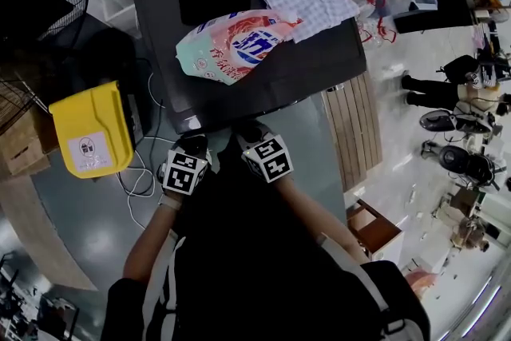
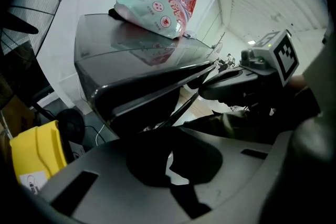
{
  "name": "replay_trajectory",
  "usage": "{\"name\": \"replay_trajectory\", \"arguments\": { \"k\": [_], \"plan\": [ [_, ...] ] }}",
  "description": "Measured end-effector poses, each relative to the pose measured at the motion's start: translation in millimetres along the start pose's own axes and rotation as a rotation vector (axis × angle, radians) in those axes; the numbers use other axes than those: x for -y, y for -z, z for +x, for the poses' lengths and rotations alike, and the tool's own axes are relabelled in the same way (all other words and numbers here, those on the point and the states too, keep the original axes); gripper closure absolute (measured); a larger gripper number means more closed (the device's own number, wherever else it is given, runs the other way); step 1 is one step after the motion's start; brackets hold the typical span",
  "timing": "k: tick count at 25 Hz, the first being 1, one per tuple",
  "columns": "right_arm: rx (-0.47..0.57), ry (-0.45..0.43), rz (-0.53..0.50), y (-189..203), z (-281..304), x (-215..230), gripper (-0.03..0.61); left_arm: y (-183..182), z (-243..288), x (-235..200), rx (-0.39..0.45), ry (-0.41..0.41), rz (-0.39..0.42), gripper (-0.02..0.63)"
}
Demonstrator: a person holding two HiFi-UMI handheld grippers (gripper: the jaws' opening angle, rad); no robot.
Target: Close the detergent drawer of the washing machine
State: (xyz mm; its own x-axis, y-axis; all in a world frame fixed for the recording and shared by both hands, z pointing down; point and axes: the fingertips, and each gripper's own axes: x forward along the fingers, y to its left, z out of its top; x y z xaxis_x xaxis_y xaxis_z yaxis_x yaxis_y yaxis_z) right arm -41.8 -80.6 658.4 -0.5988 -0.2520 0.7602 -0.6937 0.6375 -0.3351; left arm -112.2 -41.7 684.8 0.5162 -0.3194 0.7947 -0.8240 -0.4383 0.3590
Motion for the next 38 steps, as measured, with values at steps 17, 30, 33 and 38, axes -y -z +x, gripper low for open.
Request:
{"name": "replay_trajectory", "arguments": {
  "k": [17, 30, 33, 38],
  "plan": [
    [-0.022, -0.036, 0.01, -12.8, 5.2, 0.9, 0.563, -10.9, 2.9, -13.5, -0.01, 0.037, -0.128, 0.603],
    [0.113, 0.112, 0.139, -1.0, -24.8, 1.4, 0.563, -19.4, -14.7, 3.2, 0.011, 0.096, 0.038, 0.603],
    [0.157, 0.165, 0.147, 6.3, -40.5, -5.4, 0.563, -23.3, -21.5, 13.6, 0.022, 0.117, 0.12, 0.603],
    [0.26, 0.251, 0.222, 13.4, -77.5, -13.6, 0.563, -42.6, -33.1, 42.2, 0.065, 0.18, 0.262, 0.603]
  ]
}}
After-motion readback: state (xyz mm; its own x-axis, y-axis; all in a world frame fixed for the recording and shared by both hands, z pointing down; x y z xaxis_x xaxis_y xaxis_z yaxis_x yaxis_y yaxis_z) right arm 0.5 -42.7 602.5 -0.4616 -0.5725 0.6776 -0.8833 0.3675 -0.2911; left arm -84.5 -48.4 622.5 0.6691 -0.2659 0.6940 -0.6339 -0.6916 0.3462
